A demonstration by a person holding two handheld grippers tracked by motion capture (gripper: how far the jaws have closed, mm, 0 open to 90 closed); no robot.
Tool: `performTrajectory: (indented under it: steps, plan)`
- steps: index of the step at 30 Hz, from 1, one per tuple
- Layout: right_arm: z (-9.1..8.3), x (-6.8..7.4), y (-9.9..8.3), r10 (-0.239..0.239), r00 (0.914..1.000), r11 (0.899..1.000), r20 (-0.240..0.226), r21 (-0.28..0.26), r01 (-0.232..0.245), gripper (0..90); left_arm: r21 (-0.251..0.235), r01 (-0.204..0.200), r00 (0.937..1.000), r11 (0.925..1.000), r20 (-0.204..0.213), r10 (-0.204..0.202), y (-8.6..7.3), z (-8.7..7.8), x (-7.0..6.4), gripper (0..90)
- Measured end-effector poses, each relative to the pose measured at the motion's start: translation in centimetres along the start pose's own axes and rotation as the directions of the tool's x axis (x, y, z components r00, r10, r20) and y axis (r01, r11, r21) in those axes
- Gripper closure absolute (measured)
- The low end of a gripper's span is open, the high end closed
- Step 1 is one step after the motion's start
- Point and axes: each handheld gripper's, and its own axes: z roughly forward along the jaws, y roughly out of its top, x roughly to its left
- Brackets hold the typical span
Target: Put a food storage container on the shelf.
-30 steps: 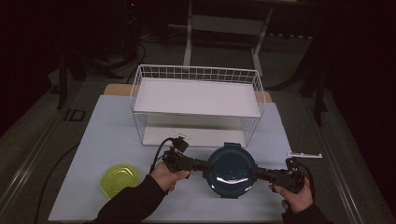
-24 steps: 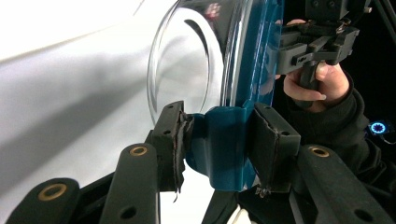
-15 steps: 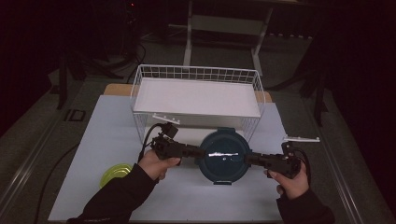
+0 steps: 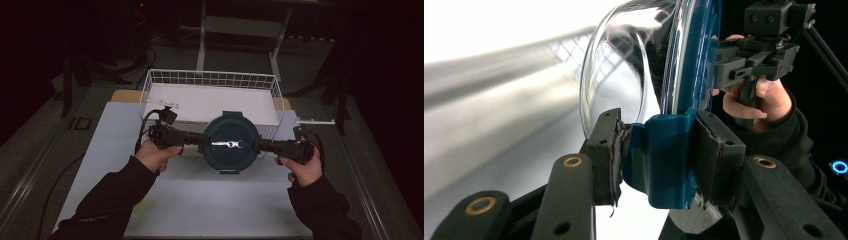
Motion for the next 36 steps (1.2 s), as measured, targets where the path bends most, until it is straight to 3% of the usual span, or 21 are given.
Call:
performTrajectory:
  steps: [10,15,23,36]
  plan:
    - [1.4,0.7,4.5,-0.014,0.9999,1.000,-0.003,0.004,0.014,56.2,-0.031,0.002,0.9998,0.9995,-0.022,-0.003,3.4,-2.1,0.6,57.7]
    - [1.9,0.4,5.9,-0.002,0.9999,1.000,-0.010,0.004,0.002,56.2,-0.035,0.007,0.9996,0.9994,-0.029,-0.008,4.8,-2.4,1.2,57.6]
    - [2.5,-0.2,8.3,0.007,0.9998,1.000,0.020,0.003,-0.007,56.1,-0.049,0.018,0.9988,0.9986,-0.046,-0.020,6.7,-2.2,2.6,57.0]
    - [3.3,-0.4,10.5,0.066,0.9968,0.998,0.045,0.020,-0.067,56.1,-0.050,0.088,0.9961,0.9948,0.005,-0.088,8.2,-2.3,4.7,56.3]
